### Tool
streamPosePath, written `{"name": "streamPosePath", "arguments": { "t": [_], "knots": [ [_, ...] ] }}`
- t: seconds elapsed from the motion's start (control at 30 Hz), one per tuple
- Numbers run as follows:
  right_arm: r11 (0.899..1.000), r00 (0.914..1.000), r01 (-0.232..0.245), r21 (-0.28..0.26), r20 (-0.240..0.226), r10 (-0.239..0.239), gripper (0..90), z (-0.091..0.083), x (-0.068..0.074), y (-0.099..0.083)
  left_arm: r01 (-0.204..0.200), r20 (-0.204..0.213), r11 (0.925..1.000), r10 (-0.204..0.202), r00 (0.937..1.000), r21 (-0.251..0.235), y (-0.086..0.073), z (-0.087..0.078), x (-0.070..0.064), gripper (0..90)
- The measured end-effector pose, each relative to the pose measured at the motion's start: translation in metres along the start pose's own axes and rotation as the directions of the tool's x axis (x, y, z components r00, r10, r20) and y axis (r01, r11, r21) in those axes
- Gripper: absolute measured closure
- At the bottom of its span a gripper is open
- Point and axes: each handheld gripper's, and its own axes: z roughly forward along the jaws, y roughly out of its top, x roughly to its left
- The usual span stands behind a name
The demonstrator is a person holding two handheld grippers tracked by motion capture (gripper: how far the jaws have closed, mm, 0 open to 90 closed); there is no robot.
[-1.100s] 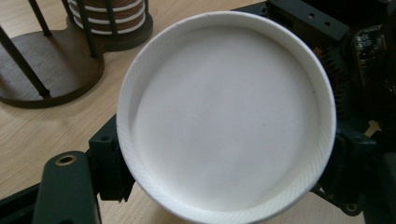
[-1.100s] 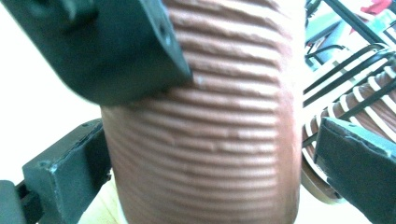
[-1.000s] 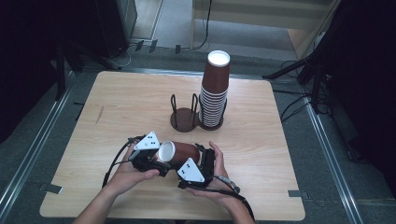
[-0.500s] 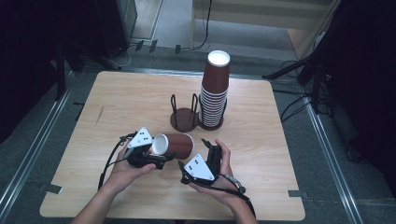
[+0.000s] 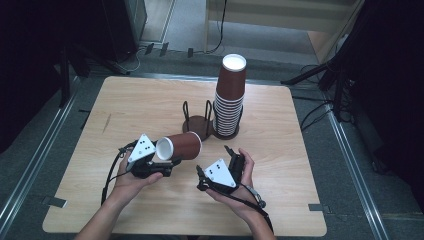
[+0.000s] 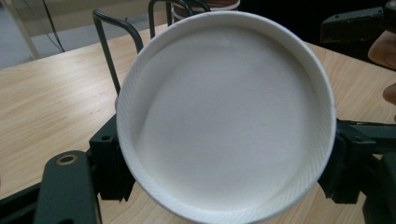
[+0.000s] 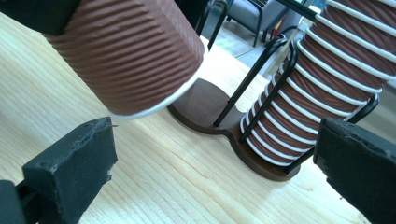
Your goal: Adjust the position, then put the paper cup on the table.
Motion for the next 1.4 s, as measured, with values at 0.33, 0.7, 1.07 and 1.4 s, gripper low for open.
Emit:
{"name": "streamPosePath", "arguments": {
  "t": [0.33,0.7,1.07,1.4],
  "knots": [
    [0.995,0.9953,-0.095,0.012,0.021,0.095,0.0,0.001,-0.007,0.002,0.028,0.024,0.9984,-0.026,0.9994,-0.049,-0.003,0.002,-0.002,22.0],
    [0.988,0.9875,-0.155,0.014,0.032,0.154,0.0,-0.001,-0.011,0.004,0.117,0.037,0.9848,-0.113,0.9928,-0.128,0.0,-0.003,0.008,22.2],
    [0.964,0.9642,-0.265,-0.009,0.007,0.265,0.0,-0.006,-0.018,0.008,0.161,0.041,0.9581,-0.156,0.9869,-0.236,0.0,-0.003,0.012,22.1],
    [0.939,0.9392,-0.343,-0.027,-0.025,0.343,0.0,-0.011,-0.015,0.012,0.178,0.033,0.9358,-0.176,0.9839,-0.305,0.001,-0.003,0.008,22.2]
  ]
}}
